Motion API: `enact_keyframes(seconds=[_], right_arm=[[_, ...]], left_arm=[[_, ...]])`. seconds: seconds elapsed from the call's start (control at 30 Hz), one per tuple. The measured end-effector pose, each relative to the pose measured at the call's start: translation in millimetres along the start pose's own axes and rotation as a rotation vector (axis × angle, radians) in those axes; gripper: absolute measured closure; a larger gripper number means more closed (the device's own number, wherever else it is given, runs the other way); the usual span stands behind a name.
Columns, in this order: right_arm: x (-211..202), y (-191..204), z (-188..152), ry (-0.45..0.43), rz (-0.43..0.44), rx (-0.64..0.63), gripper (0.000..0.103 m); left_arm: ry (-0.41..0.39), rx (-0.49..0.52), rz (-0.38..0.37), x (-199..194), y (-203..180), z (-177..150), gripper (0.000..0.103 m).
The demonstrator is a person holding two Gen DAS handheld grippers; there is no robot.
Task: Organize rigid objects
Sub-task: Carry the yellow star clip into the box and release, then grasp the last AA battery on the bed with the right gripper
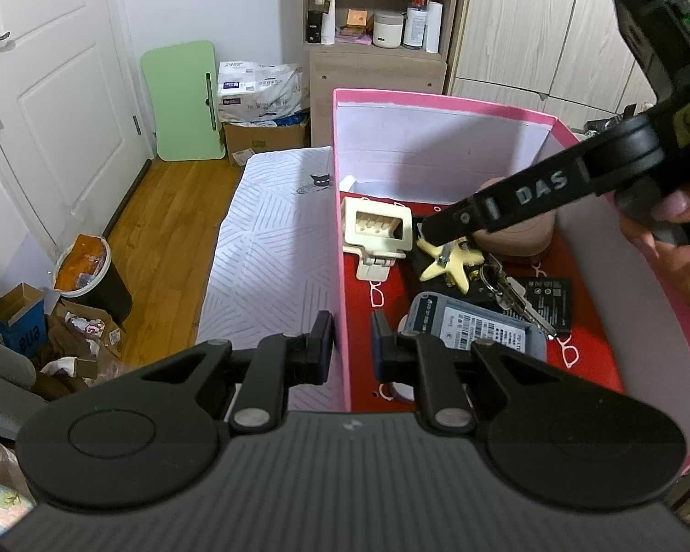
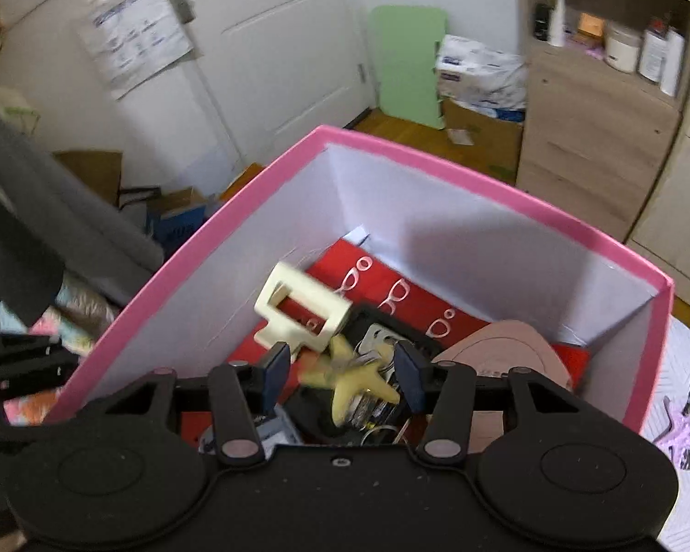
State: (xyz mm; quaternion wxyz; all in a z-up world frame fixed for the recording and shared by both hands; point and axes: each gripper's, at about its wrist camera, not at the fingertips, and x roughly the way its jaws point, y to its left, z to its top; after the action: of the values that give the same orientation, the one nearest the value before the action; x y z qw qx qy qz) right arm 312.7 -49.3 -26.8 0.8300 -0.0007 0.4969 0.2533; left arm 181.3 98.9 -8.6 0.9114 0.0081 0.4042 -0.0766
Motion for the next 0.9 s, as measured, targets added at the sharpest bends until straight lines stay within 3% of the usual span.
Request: enact_keyframes(seconds=[0.17, 0.37, 0.53, 0.73, 0.9], right_arm=[[-23.5, -13.0, -4.5, -0.080, 0.042, 0.052, 0.046], [-85.3, -34.7, -24.3, -0.210, 0.101, 0.081, 0.043], [-118.7, -65.8, -49.9, -0.225, 0.179, 0.171, 0.040], [-138.3, -101.3, -82.3, -0.290, 0.074, 0.219, 0.040], [-131.4, -128.9, -107.9, -0.310, -0.003, 0.264, 0.040]], left_arm=[[-0.001, -0.002, -0.001, 0.7, 1.1, 0.4, 0.089], [-0.002, 0.004, -0.001, 0.2, 0.5, 0.2, 0.089], [0.001, 0.013, 0.006, 0.8, -2.2, 1.1, 0.089], [0.001, 0.014, 0.007, 1.0, -2.7, 1.2, 0.089], [0.001, 0.012, 0.006, 1.1, -3.3, 1.1, 0.089]])
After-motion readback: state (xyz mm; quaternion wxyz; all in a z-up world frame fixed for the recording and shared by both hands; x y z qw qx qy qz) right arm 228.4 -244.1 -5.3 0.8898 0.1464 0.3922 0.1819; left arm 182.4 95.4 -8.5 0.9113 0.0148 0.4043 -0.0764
